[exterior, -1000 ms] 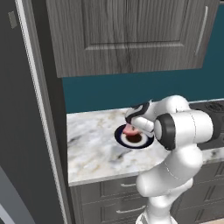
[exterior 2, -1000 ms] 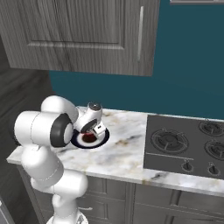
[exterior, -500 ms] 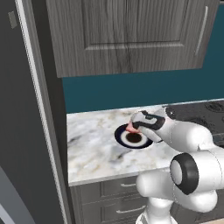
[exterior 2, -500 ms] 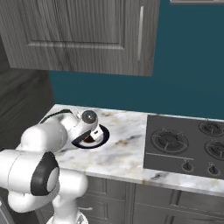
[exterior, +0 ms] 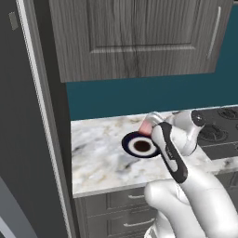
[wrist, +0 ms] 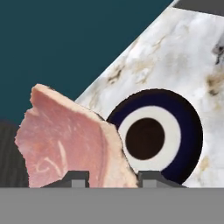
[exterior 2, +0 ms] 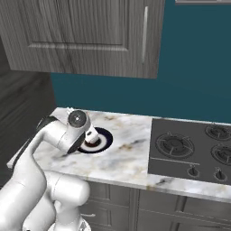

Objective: Place the steak on the counter behind the older steak on the same shelf of the fridge to maintain FIFO order. Close the fridge door when finished.

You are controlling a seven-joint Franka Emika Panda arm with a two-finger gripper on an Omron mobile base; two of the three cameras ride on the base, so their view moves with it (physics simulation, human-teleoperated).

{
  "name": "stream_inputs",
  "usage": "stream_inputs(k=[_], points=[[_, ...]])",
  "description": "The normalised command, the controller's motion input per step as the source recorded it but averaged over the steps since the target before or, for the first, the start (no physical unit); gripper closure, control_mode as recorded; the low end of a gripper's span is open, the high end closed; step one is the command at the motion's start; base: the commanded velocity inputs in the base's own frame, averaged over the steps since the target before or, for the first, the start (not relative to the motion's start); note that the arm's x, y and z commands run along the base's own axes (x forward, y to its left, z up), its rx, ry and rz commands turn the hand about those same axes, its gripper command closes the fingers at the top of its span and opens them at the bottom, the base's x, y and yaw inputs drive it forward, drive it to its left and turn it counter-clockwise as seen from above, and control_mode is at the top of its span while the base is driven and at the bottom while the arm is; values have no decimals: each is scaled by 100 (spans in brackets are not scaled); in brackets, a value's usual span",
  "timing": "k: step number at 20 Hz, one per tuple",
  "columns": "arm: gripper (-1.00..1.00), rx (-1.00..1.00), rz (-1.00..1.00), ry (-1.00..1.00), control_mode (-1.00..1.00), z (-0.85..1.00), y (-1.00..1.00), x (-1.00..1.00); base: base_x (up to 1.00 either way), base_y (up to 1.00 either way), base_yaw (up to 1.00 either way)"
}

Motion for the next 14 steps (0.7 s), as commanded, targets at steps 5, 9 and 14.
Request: stream_inputs(k=[5, 9, 14], points=[[100, 0, 0, 0, -100, 79, 0, -83, 0, 0, 0], [100, 0, 0, 0, -100, 69, 0, -99, 0, 0, 0], [100, 1, 0, 0, -100, 62, 0, -100, 0, 0, 0]])
